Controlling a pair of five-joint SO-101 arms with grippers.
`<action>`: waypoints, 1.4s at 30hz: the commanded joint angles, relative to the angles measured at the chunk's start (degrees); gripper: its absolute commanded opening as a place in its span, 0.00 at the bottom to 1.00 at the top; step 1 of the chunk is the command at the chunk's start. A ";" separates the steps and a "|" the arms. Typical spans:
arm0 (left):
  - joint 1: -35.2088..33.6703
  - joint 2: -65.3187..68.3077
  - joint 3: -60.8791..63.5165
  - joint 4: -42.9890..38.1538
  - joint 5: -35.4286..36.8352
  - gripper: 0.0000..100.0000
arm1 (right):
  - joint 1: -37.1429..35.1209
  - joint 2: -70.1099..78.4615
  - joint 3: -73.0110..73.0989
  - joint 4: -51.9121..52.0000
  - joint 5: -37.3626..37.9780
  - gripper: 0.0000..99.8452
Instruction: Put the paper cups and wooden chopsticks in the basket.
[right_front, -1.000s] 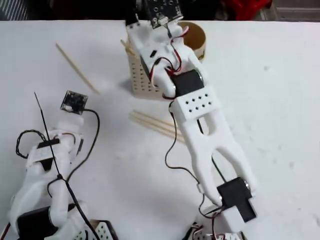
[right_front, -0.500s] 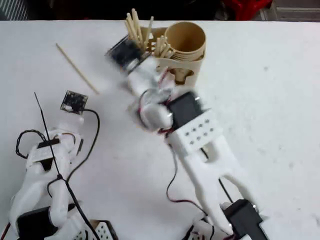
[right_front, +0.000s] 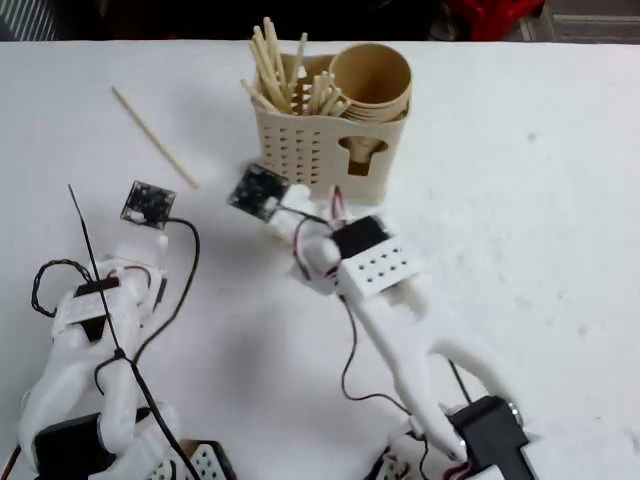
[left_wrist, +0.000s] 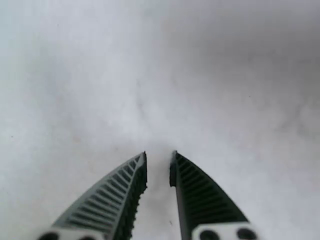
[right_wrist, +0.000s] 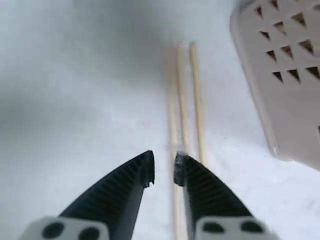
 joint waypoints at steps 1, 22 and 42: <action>0.92 -1.80 0.09 -0.88 -0.62 0.10 | 4.09 -1.27 4.04 -8.22 5.19 0.14; 0.92 -1.80 0.09 -0.88 -0.62 0.10 | 4.44 20.97 -0.09 -16.40 7.65 0.12; 0.92 -1.80 0.09 -0.88 -0.62 0.10 | -1.54 18.24 1.05 -10.77 4.48 0.02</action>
